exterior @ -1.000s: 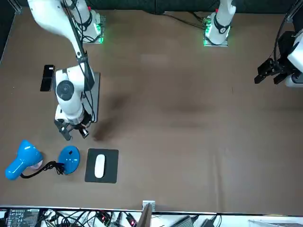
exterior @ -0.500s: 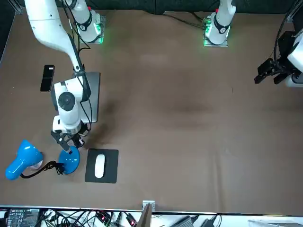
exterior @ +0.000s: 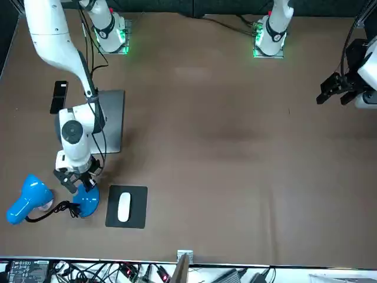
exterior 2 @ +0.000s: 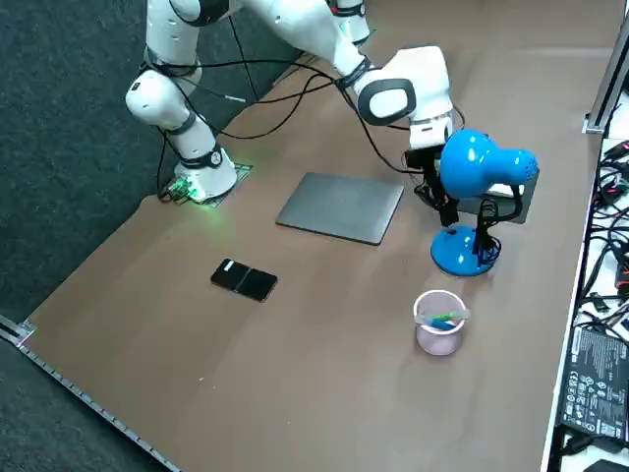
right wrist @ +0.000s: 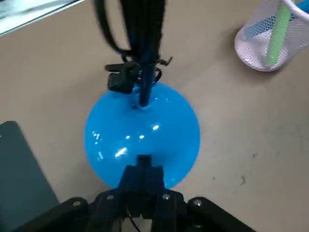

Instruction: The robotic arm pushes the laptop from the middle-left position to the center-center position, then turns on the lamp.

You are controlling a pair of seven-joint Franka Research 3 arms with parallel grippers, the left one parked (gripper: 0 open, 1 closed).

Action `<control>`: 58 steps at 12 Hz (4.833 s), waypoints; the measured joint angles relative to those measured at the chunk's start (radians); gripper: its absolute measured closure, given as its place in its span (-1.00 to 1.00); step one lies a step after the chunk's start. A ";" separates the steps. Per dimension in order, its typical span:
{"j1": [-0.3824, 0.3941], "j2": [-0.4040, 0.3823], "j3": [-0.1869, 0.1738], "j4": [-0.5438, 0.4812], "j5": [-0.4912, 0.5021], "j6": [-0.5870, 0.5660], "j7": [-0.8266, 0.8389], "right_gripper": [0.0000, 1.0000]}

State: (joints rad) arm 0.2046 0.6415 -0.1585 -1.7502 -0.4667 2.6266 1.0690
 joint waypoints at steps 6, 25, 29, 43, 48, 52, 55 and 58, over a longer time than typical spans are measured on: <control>-0.006 0.023 0.002 0.016 0.005 0.024 -0.001 0.97; -0.006 0.060 0.002 0.064 0.014 0.026 0.000 0.97; -0.008 0.064 0.002 0.064 0.014 0.049 -0.001 0.97; 0.018 0.077 0.017 0.103 0.018 0.049 -0.001 0.96; 0.078 0.054 0.025 0.133 0.095 -0.064 -0.001 0.96; 0.102 -0.011 0.062 0.140 0.114 -0.234 -0.009 0.87; 0.101 -0.066 0.099 0.141 0.119 -0.351 -0.064 0.83; 0.100 -0.117 0.113 0.142 0.175 -0.424 -0.162 0.80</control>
State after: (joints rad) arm 0.3050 0.5246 -0.0456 -1.6085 -0.2915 2.2024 0.9069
